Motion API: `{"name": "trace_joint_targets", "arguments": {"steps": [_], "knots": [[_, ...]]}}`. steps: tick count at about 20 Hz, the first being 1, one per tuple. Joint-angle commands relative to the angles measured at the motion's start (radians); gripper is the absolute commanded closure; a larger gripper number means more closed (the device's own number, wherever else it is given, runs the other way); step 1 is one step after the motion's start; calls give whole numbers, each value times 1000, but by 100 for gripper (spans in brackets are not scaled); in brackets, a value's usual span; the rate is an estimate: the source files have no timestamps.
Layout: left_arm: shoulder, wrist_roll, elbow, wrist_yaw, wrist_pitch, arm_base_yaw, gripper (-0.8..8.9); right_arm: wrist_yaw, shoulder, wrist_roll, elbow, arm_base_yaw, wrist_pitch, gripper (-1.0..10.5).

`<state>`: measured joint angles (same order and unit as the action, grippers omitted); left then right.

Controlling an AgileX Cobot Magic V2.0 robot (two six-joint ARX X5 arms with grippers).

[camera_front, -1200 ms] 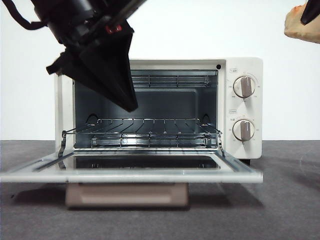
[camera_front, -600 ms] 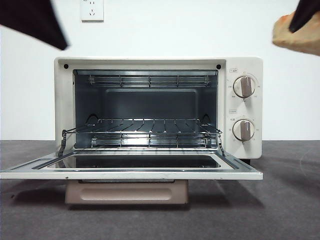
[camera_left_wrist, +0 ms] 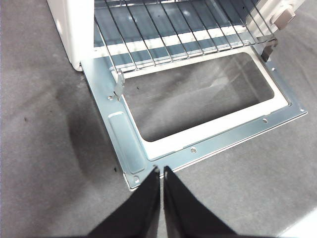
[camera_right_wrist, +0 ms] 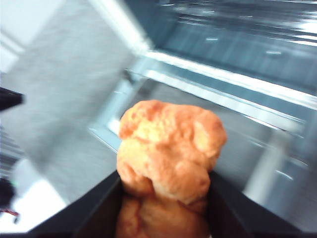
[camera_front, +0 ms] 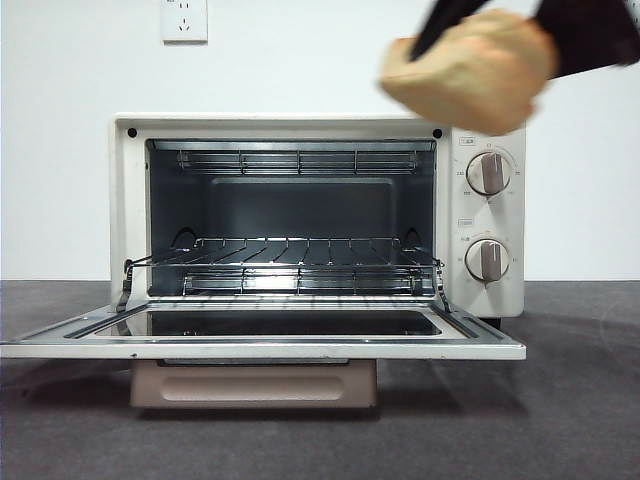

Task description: The left arm flap open the oven, the right arm pick bread and place it into oven, the left arm flap close the oven

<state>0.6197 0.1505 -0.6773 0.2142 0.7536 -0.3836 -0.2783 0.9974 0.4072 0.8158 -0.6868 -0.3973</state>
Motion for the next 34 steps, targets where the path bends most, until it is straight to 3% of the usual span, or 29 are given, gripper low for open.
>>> {"name": "trace_joint_targets", "arguments": {"steps": [1, 4, 10, 14, 18, 22, 28, 34], "knots": [[5, 8, -4, 4, -13, -3, 797, -3, 98, 79, 18, -37, 127, 729], [5, 8, -4, 4, -14, -3, 797, 23, 245, 144, 18, -52, 312, 729], [5, 6, -4, 4, -15, -3, 797, 240, 459, 195, 18, -55, 594, 729], [5, -3, -4, 4, -13, -3, 797, 381, 533, 204, 21, -55, 708, 729], [5, -4, -4, 4, -13, -3, 797, 488, 581, 203, 47, -55, 712, 715], [5, -5, -4, 4, -13, -3, 797, 517, 597, 202, 51, -55, 718, 708], [5, -7, -4, 4, -13, -3, 797, 521, 597, 195, 51, -55, 709, 559], [5, -7, -4, 4, -12, -3, 797, 514, 596, 195, 51, -56, 709, 549]]}}
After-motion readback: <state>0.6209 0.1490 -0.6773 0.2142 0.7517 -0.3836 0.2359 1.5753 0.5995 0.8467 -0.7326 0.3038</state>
